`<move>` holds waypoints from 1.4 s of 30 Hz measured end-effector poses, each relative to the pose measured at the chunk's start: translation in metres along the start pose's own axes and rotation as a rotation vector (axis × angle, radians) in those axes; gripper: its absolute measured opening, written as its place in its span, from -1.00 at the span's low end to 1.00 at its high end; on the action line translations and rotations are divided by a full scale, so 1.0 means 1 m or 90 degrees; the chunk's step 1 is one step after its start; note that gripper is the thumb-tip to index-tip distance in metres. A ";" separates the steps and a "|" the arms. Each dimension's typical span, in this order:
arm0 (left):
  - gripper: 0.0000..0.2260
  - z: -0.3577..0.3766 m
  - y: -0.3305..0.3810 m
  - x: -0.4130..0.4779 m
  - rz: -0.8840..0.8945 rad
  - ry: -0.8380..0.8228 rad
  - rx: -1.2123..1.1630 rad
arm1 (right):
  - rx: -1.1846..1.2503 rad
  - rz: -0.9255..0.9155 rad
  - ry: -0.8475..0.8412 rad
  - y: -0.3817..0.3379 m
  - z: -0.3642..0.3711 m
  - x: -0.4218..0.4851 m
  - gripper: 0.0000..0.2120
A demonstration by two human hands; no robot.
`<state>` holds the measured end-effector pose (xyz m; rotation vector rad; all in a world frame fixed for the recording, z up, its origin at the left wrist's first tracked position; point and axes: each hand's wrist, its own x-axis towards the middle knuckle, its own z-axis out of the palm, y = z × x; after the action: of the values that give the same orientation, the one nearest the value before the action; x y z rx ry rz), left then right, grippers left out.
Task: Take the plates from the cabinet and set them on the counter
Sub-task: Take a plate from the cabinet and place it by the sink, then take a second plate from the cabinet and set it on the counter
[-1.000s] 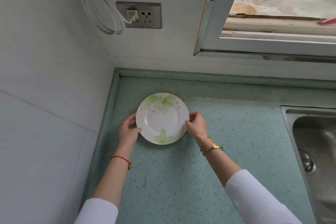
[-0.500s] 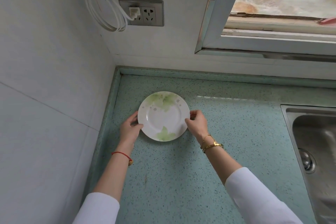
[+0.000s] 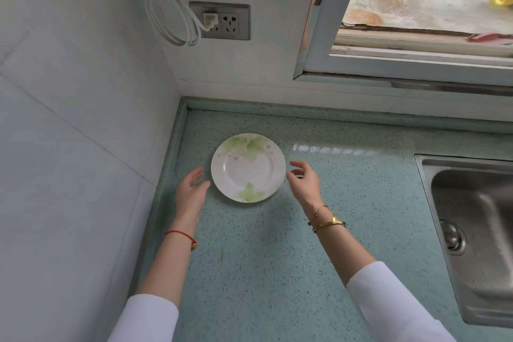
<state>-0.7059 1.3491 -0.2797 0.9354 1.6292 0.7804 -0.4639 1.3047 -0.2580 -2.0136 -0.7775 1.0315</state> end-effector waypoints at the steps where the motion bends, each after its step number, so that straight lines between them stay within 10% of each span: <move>1: -0.56 -0.003 0.001 -0.008 0.015 0.003 -0.002 | 0.019 -0.005 -0.001 -0.001 -0.003 -0.008 -0.65; 21: -0.69 -0.013 -0.024 -0.295 0.143 0.241 -0.194 | 0.105 -0.197 -0.328 0.010 -0.084 -0.180 -0.73; 42: -0.74 0.028 -0.221 -0.750 0.088 0.890 -0.449 | -0.163 -0.365 -0.962 0.167 -0.123 -0.496 -0.77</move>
<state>-0.6153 0.5863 -0.1297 -0.1623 2.0880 2.2146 -0.5753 0.7917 -0.1416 -0.6944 -2.1193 2.0408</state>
